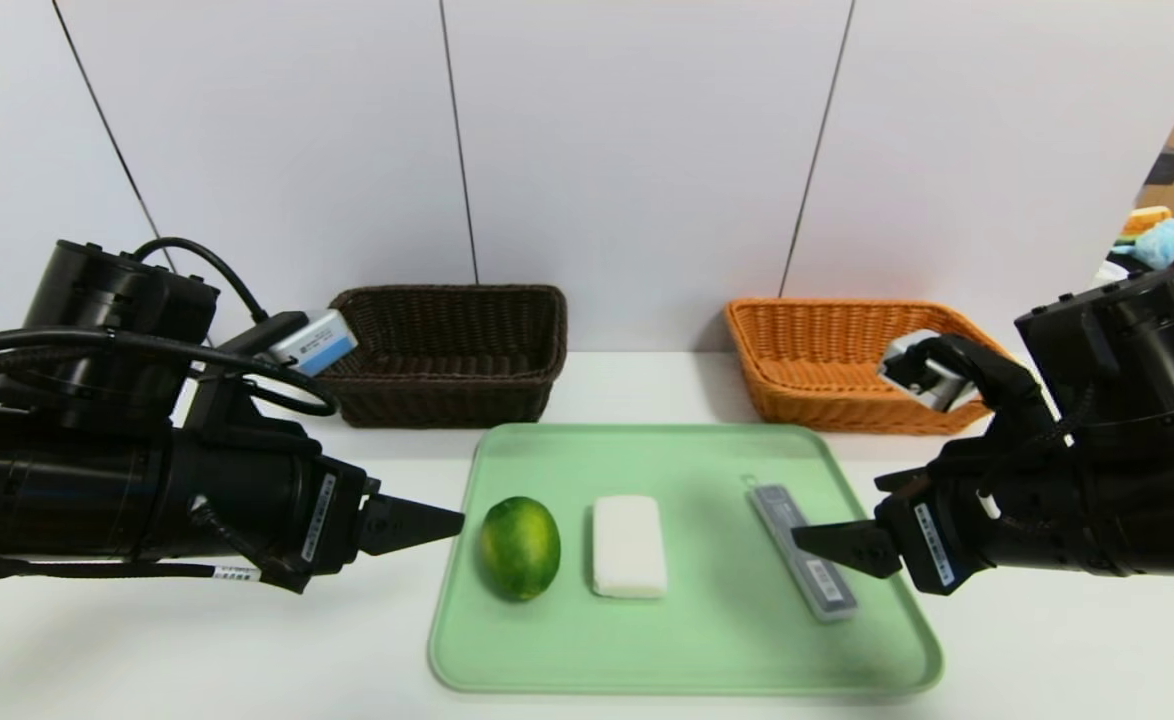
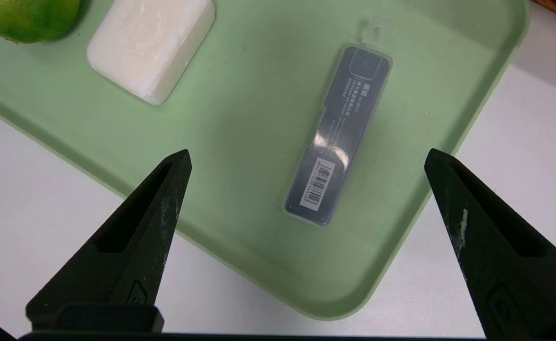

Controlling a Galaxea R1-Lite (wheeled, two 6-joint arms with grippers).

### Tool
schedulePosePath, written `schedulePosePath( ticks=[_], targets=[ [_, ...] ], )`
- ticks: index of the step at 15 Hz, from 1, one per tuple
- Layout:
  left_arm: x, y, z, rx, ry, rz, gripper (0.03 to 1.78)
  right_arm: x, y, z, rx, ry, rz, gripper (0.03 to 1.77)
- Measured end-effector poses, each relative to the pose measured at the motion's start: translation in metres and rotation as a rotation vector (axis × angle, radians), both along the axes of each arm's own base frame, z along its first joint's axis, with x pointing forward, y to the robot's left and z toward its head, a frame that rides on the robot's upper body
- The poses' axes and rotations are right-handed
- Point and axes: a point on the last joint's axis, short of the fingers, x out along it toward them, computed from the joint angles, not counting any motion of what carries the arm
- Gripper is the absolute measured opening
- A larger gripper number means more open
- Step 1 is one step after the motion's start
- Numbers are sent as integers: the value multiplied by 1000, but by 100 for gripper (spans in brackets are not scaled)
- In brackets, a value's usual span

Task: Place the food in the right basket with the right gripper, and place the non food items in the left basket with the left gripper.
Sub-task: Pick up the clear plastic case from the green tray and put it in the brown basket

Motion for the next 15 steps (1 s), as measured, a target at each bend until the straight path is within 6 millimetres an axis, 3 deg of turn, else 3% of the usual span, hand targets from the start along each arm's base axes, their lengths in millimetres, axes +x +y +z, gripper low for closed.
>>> schedulePosePath(
  ticks=[7, 15],
  targets=[
    [1, 0, 1, -1, -3, 1, 169, 16, 11, -13, -67, 55, -92, 170],
    [0, 0, 0, 0, 0, 3, 169, 30, 38, -21, -168, 173, -236, 170]
  ],
)
